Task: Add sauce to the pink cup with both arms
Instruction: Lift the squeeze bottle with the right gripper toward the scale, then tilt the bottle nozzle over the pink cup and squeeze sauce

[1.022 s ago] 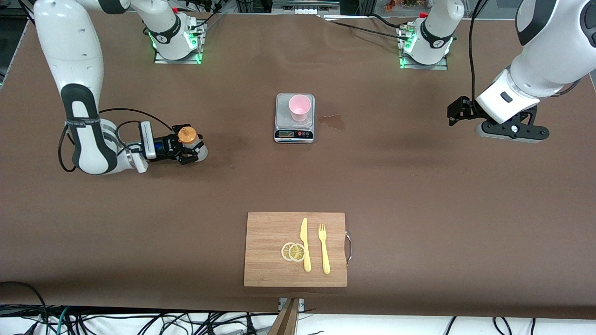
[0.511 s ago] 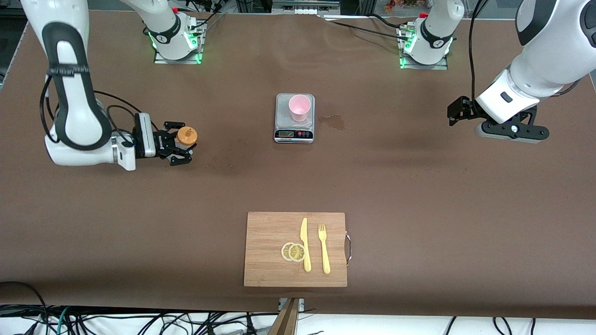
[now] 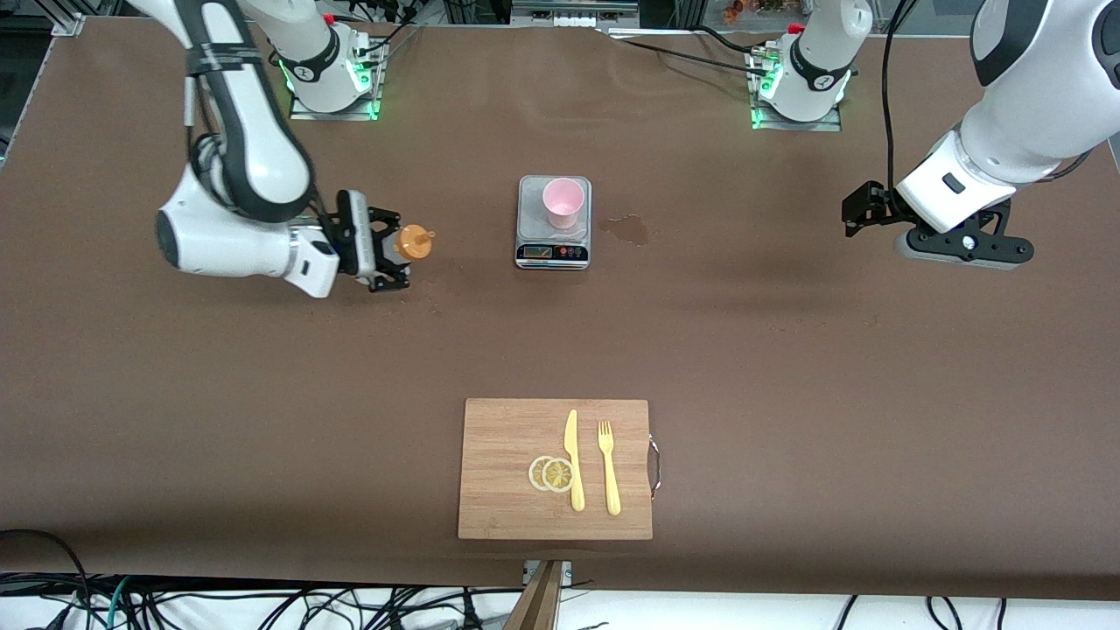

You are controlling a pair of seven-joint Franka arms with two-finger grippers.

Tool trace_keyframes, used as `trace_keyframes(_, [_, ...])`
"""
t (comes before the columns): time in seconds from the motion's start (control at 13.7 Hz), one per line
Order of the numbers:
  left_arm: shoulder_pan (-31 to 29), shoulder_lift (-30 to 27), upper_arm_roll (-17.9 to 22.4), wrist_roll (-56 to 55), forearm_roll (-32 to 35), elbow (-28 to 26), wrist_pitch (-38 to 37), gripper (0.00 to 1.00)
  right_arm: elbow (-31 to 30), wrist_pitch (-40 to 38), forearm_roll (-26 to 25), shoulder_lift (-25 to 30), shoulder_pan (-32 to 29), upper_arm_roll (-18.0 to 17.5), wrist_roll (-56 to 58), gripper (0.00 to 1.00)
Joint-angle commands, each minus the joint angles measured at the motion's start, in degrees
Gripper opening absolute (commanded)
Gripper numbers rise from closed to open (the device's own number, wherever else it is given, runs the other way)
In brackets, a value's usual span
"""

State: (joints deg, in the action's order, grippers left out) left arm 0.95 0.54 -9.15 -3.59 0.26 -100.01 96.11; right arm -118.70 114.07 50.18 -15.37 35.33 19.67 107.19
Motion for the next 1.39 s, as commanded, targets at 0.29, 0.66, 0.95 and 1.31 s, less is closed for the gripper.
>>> trace_keyframes(0.29, [-0.42, 0.08, -0.07, 1.13, -0.79, 0.78, -0.92, 1.00, -1.63, 10.64, -12.10, 1.75, 12.04, -2.34, -24.63, 0.02])
trace_keyframes(0.66, [-0.51, 0.17, -0.07, 1.04, -0.79, 0.78, -0.92, 1.00, -1.01, 10.65, -28.80, 2.45, 13.89, -10.33, -46.33, 0.02])
trace_keyframes(0.95, [-0.51, 0.17, -0.07, 1.05, -0.79, 0.78, -0.92, 1.00, -0.48, 10.47, -36.90, 2.54, 13.89, -15.26, -57.25, 0.02])
trace_keyframes(1.31, [-0.69, 0.17, 0.01, 1.04, -0.79, 0.87, -0.92, 1.00, 0.04, 8.20, -43.49, 2.45, 13.89, -17.56, -61.49, 0.02])
